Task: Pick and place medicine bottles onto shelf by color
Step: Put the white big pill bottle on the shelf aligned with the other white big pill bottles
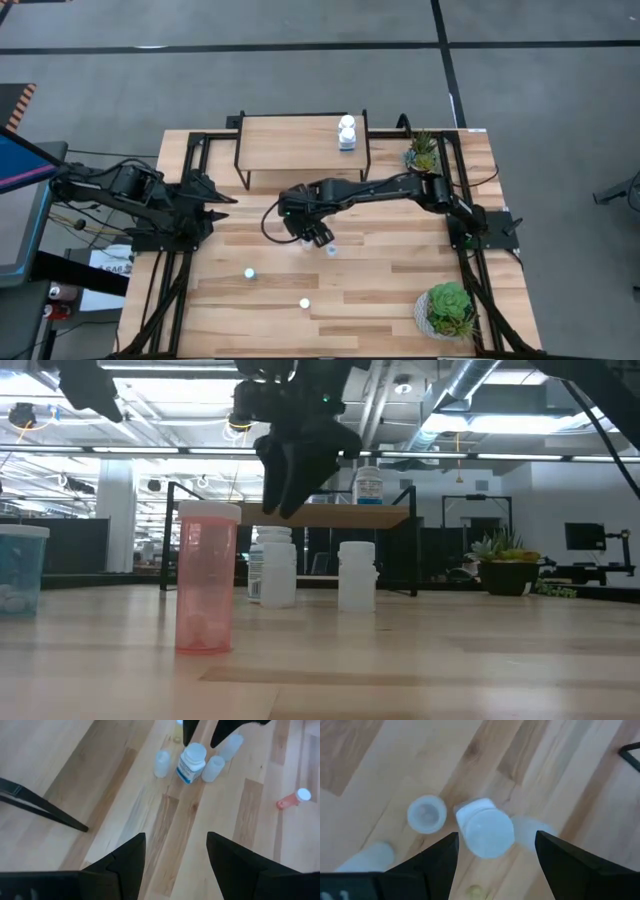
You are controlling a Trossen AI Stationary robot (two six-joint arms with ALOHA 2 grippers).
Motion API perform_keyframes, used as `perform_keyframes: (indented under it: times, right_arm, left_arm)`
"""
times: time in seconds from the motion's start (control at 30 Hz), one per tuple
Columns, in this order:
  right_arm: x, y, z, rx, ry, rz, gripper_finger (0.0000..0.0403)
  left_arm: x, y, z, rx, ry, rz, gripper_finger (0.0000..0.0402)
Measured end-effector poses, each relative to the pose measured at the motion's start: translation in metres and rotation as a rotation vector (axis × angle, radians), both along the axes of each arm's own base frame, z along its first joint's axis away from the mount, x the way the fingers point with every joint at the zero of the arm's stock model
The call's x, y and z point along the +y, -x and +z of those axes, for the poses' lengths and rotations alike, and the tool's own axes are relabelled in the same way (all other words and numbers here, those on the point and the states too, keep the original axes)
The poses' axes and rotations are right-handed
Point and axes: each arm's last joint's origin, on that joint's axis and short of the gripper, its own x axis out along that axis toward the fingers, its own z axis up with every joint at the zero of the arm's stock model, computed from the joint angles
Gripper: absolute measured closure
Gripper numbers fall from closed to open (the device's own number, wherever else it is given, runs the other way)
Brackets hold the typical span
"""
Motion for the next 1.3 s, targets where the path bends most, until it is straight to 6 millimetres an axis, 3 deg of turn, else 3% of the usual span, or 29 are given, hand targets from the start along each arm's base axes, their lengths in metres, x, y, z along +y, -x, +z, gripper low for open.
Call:
perform_keyframes:
  times: [0.53,0.73,1.3]
  right_arm:
    - [-0.008,-0.001,0.001,-0.013,0.005,0.119,0.0117]
    - [-0.008,0.002,-0.013,0.03,-0.015,0.138,0.0117]
    - [-0.016,-0.003,-0.011,-0.02,0.007,0.165,0.0117]
  left_arm:
    - [0.0,-0.002,0.001,-0.018,0.003,-0.003,0.0205]
    - [0.0,-0.002,0.001,-0.018,0.002,-0.003,0.0205]
    - [0.0,-0.002,0.001,-0.019,0.002,-0.001,0.0205]
